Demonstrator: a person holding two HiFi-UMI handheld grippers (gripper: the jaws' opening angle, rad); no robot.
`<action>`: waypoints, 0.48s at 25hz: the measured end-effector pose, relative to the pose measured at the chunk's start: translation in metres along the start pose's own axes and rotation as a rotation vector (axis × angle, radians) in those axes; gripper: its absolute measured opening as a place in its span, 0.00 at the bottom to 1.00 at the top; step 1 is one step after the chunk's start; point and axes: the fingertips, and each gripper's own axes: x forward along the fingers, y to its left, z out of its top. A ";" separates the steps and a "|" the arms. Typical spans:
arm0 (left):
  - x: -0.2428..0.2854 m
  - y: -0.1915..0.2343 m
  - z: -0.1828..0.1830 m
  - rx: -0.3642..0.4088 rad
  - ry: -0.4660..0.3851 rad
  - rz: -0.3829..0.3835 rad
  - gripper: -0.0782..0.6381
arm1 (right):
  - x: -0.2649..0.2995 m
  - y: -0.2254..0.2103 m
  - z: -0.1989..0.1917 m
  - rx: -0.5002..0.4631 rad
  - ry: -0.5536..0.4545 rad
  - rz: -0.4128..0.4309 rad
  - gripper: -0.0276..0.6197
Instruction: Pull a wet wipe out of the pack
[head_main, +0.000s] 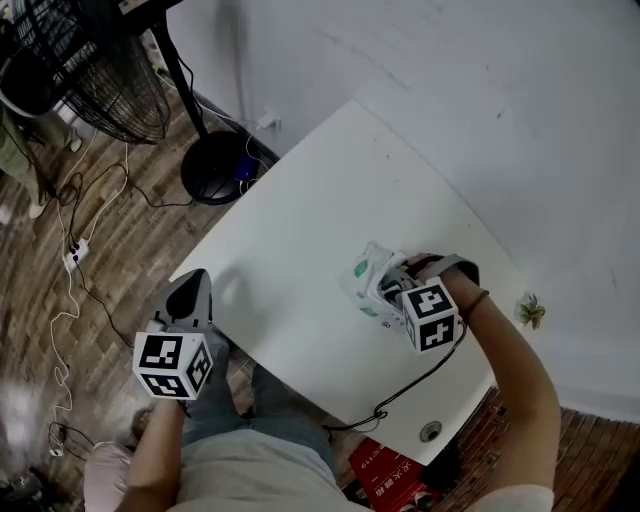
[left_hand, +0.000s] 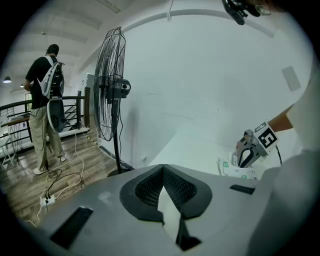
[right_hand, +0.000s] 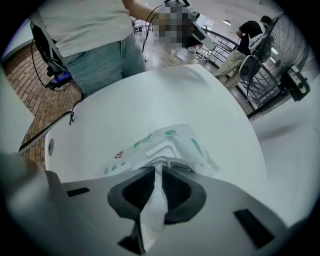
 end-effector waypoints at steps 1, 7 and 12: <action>0.000 0.000 0.000 -0.001 0.000 -0.001 0.11 | 0.000 0.000 0.000 0.000 0.000 0.001 0.11; 0.001 -0.001 0.000 -0.005 0.004 -0.010 0.11 | 0.000 -0.001 0.002 0.024 -0.016 -0.016 0.06; 0.002 0.001 0.005 -0.001 0.000 -0.019 0.11 | -0.002 -0.002 0.000 0.051 -0.004 -0.026 0.06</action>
